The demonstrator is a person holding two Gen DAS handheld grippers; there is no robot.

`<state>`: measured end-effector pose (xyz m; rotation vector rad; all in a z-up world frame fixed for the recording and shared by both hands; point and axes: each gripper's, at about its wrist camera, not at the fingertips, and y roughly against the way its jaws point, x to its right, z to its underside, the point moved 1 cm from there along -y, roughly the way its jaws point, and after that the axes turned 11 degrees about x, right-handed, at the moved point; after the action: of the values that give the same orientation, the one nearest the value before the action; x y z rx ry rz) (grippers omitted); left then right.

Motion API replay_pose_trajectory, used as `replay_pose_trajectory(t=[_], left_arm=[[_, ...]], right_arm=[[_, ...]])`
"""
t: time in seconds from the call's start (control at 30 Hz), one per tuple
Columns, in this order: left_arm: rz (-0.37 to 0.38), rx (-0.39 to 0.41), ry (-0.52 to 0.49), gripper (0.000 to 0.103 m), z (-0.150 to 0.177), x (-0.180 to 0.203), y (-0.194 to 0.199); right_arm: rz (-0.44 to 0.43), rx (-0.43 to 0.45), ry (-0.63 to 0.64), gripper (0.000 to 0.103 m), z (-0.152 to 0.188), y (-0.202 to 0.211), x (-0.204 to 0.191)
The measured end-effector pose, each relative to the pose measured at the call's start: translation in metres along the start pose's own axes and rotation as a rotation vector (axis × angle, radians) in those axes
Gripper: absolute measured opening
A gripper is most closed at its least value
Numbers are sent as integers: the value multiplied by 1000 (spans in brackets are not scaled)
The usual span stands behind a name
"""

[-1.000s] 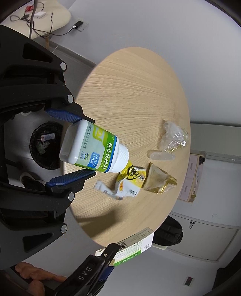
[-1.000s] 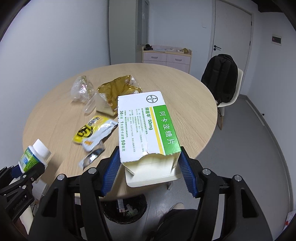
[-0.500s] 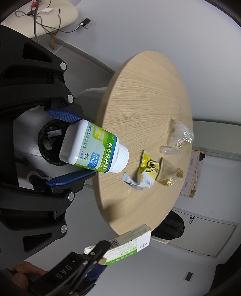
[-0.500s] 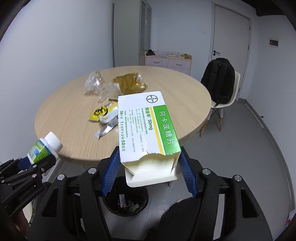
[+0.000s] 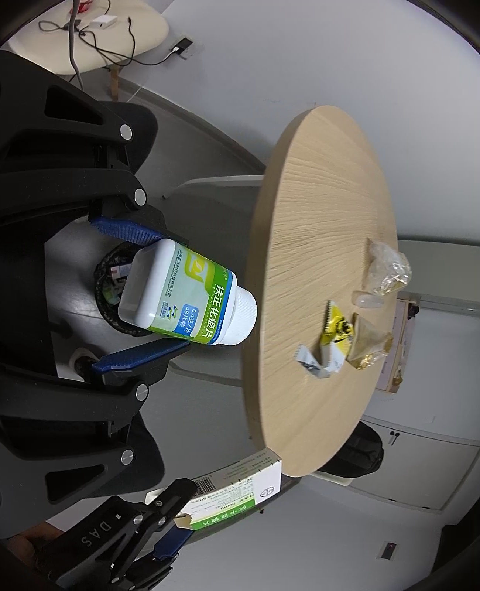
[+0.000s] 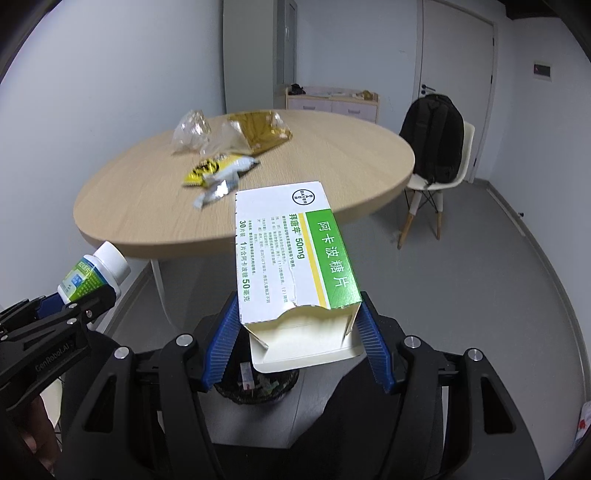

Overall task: Collect trash
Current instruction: 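Carry the pill bottle and medicine box down over the black trash bin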

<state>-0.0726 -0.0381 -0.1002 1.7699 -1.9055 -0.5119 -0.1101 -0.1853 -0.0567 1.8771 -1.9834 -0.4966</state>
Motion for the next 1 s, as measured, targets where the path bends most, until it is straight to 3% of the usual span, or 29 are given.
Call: replay_pose_trajectory(t=[1.0], left_arm=[[-24,-154,48,48,72,-33,-81]], right_arm=[[18,-180,0,59,86,-88,-14]])
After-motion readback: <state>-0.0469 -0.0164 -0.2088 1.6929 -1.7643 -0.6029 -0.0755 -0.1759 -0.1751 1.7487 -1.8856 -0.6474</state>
